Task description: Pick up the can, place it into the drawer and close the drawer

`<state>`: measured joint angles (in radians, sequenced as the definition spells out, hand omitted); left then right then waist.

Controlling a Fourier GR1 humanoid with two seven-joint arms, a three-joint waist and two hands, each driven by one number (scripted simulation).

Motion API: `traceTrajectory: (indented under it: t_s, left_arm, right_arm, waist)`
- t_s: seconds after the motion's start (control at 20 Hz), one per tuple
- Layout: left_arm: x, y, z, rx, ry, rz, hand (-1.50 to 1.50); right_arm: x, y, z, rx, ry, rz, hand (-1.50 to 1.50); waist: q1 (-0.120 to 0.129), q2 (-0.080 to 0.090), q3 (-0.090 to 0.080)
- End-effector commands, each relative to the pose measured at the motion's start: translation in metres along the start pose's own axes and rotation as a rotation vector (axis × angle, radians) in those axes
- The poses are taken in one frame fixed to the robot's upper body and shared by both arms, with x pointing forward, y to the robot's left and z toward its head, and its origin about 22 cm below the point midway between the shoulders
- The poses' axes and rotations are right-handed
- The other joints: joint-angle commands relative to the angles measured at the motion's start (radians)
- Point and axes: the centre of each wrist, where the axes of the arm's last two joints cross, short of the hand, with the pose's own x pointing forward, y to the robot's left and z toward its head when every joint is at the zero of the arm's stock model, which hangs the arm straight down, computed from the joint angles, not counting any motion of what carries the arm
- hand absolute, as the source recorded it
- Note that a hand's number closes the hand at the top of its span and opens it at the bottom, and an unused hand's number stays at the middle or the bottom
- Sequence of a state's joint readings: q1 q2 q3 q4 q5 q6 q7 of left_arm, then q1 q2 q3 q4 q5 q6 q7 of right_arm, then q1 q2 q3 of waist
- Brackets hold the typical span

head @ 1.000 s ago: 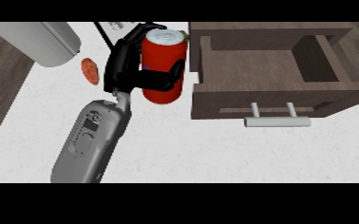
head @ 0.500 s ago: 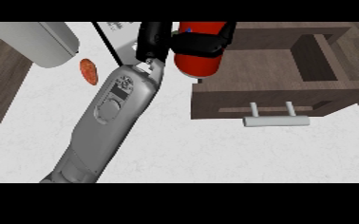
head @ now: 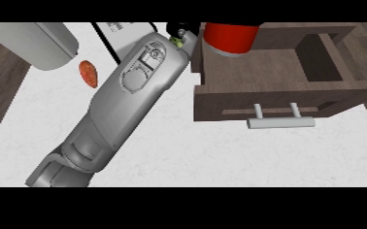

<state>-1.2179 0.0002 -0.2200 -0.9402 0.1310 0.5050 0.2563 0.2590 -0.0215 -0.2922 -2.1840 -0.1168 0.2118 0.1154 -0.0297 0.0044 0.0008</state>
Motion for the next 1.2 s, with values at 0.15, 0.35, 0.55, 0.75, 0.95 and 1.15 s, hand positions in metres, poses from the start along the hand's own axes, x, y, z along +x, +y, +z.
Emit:
traceTrajectory:
  t_s: [0.15,0.35,0.55,0.75,0.95,1.15]
  left_arm:
    - [0.017,-0.018,-0.022,-0.001,0.022,-0.039,1.50]
    - [0.004,-0.025,-0.021,0.002,0.041,-0.078,1.50]
    - [0.024,-0.033,-0.031,0.010,0.021,-0.094,1.50]
    - [0.004,-0.026,-0.034,-0.013,0.047,-0.109,1.50]
    - [-0.015,-0.028,-0.030,0.045,0.064,-0.159,1.50]
    - [-0.019,-0.028,-0.029,0.033,0.034,-0.159,1.50]
  right_arm:
    - [0.008,0.005,-0.002,0.017,-0.005,0.007,-1.50]
    - [-0.005,0.010,0.003,0.020,-0.005,-0.013,-1.50]
    - [-0.004,0.008,-0.018,0.022,-0.004,-0.010,-1.50]
    - [-0.011,0.008,-0.021,0.018,-0.020,0.003,-1.50]
    - [-0.001,0.009,-0.025,0.042,-0.038,-0.004,-1.50]
    - [-0.005,0.024,-0.037,0.033,-0.018,0.004,-1.50]
  waist:
    - [-0.013,0.003,0.000]
    - [-0.021,0.004,0.001]
    - [-0.028,0.009,0.001]
    - [-0.019,0.009,0.001]
    - [-0.061,0.017,0.002]
    - [-0.040,0.015,0.001]
